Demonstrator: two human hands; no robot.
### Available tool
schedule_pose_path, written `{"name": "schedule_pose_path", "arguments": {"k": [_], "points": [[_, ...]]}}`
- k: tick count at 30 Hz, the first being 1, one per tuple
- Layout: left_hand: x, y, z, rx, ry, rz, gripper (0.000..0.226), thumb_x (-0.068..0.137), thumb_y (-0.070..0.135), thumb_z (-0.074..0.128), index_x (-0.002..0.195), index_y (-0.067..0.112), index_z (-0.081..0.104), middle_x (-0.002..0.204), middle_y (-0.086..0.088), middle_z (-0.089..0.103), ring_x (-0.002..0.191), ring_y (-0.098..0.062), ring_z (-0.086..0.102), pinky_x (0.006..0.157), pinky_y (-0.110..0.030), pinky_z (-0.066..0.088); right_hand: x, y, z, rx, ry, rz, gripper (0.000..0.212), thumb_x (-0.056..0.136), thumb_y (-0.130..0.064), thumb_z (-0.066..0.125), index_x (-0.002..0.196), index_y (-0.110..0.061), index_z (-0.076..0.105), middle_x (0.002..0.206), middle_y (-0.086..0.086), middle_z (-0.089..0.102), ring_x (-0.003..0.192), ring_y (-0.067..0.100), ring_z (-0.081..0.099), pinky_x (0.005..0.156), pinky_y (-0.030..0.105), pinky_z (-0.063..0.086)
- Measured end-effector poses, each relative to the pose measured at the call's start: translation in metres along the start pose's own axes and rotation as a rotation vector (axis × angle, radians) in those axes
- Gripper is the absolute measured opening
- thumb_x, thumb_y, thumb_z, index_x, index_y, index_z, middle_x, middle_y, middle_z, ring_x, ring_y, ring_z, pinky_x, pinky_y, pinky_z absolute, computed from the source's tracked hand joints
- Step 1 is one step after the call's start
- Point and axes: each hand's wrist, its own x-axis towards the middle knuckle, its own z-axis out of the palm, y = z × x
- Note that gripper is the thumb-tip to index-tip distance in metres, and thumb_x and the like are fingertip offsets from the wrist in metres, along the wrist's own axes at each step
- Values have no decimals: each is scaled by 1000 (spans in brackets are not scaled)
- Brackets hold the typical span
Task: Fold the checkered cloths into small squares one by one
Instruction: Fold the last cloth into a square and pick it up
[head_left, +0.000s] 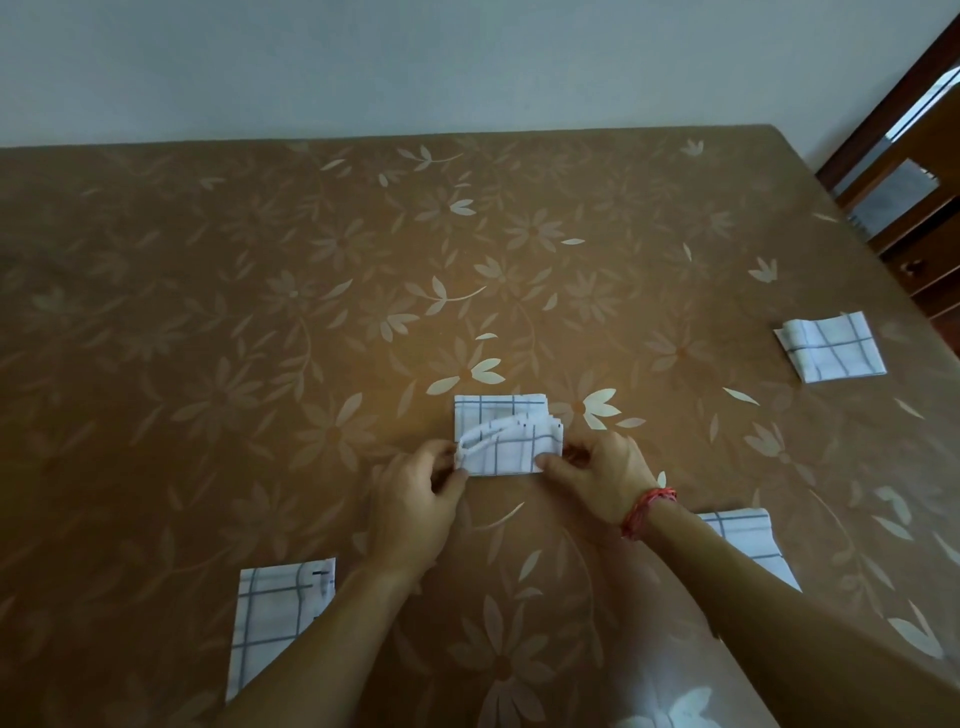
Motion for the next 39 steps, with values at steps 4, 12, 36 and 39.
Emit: {"name": "schedule_pose_path", "arguments": {"k": [4, 12, 36, 39], "points": [[9, 3, 1, -108, 10, -86, 21, 86, 20, 72, 107, 18, 67, 84, 18, 65, 79, 1, 62, 67, -5, 44, 10, -7, 2, 86, 23, 88, 8, 86, -34, 68, 80, -30, 66, 70, -14, 62, 68, 4, 57, 58, 15, 40], [24, -8, 6, 211, -22, 114, 32, 91, 30, 63, 122, 24, 57, 102, 9, 62, 97, -14, 52, 90, -36, 43, 25, -14, 6, 145, 37, 243, 24, 84, -30, 68, 107, -25, 62, 87, -7, 65, 83, 13, 62, 62, 19, 47], [60, -33, 16, 694, -283, 574, 54, 103, 30, 20, 150, 8, 32, 158, -7, 29, 149, -19, 18, 117, -42, 27, 24, -3, 43, -306, 52, 3, 27, 93, -32, 44, 112, -24, 62, 113, 1, 54, 118, 26, 51, 90, 36, 47], [61, -33, 15, 700, -281, 573, 54, 102, 30, 21, 150, 7, 32, 158, -7, 29, 149, -19, 19, 116, -39, 19, 50, -8, 77, -370, -31, -161, 60, 96, -40, 9, 150, -22, 27, 159, -1, 16, 148, 18, 11, 117, 40, 24]]}}
